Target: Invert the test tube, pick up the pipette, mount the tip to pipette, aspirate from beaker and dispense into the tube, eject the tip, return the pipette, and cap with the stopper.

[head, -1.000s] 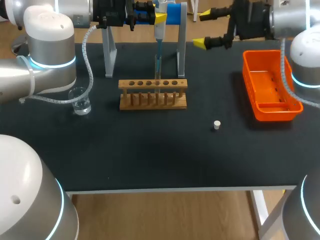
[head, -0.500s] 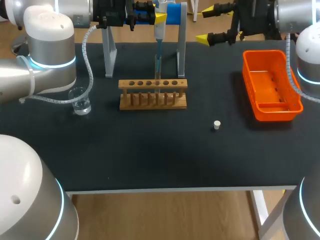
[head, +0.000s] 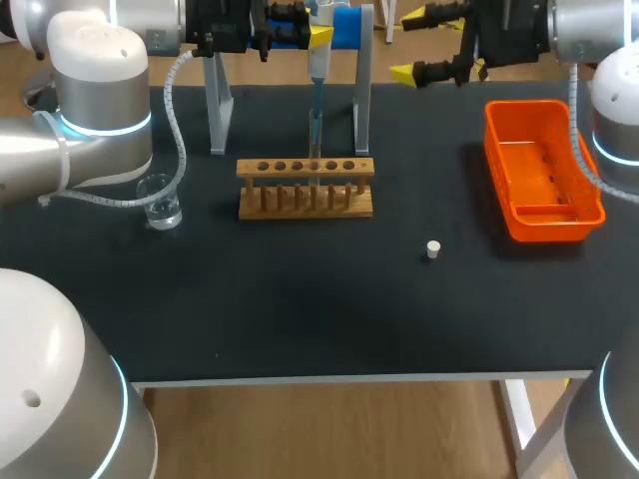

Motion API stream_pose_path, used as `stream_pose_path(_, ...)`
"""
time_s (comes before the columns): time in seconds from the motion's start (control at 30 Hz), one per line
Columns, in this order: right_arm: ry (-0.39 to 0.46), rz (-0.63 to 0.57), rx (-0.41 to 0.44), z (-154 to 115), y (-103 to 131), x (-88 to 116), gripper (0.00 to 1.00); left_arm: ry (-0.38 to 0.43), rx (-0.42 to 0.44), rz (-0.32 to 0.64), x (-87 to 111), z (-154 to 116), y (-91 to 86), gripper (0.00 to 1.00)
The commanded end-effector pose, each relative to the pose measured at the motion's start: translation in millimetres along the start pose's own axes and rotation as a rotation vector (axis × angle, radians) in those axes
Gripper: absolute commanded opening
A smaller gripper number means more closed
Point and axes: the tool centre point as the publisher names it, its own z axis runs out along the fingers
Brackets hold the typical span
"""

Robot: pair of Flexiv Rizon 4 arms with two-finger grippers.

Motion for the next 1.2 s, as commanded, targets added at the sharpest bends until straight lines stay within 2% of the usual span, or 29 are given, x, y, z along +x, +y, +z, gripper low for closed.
stream_pose_path(0.03, 0.016, 0.000, -0.009, -4.4, 15.0, -4.1, 1.00, 0.000, 0.000, 0.000, -0.2, -0.2, -0.5, 0.00)
stream_pose_path(0.23, 0.019, 0.005, -0.023, -9.1, 37.9, -5.5, 1.00, 0.000, 0.000, 0.000, -0.2, -0.2, -0.5, 0.00)
stream_pose_path(0.27, 0.018, 0.010, -0.037, -9.9, 41.3, -5.5, 0.97, 0.000, 0.000, 0.000, -0.2, -0.2, -0.5, 0.00)
stream_pose_path(0.3, 0.023, 0.016, -0.051, -11.0, 44.7, -5.9, 0.64, 0.000, 0.000, 0.000, -0.2, -0.2, -0.5, 0.00)
stream_pose_path(0.33, 0.022, 0.014, -0.054, -11.9, 48.5, -6.0, 0.47, 0.000, 0.000, 0.000, -0.2, -0.2, -0.5, 0.00)
stream_pose_path(0.4, 0.016, 0.010, -0.074, -13.4, 56.4, -5.8, 0.33, 0.000, 0.000, 0.000, -0.2, -0.2, -0.5, 0.00)
stream_pose_path(0.43, 0.016, 0.009, -0.085, -14.2, 60.3, -5.6, 0.15, 0.000, 0.000, 0.000, -0.2, -0.2, -0.5, 0.00)
stream_pose_path(0.47, 0.016, 0.003, -0.094, -14.9, 64.2, -5.0, 0.05, 0.000, 0.000, 0.000, -0.2, -0.2, -0.5, 0.00)
stream_pose_path(0.5, 0.015, -0.001, -0.101, -15.4, 67.7, -4.5, 0.00, 0.000, 0.000, 0.000, -0.2, -0.2, -0.5, 0.00)
stream_pose_path(0.77, 0.023, -0.010, -0.167, -10.3, 88.7, -3.7, 0.00, 0.000, 0.000, 0.000, -0.2, -0.2, -0.5, 0.00)
stream_pose_path(1.2, 0.053, 0.039, -0.271, 12.1, 109.1, -8.8, 0.00, 0.000, 0.000, 0.000, -0.2, -0.2, -0.5, 0.00)
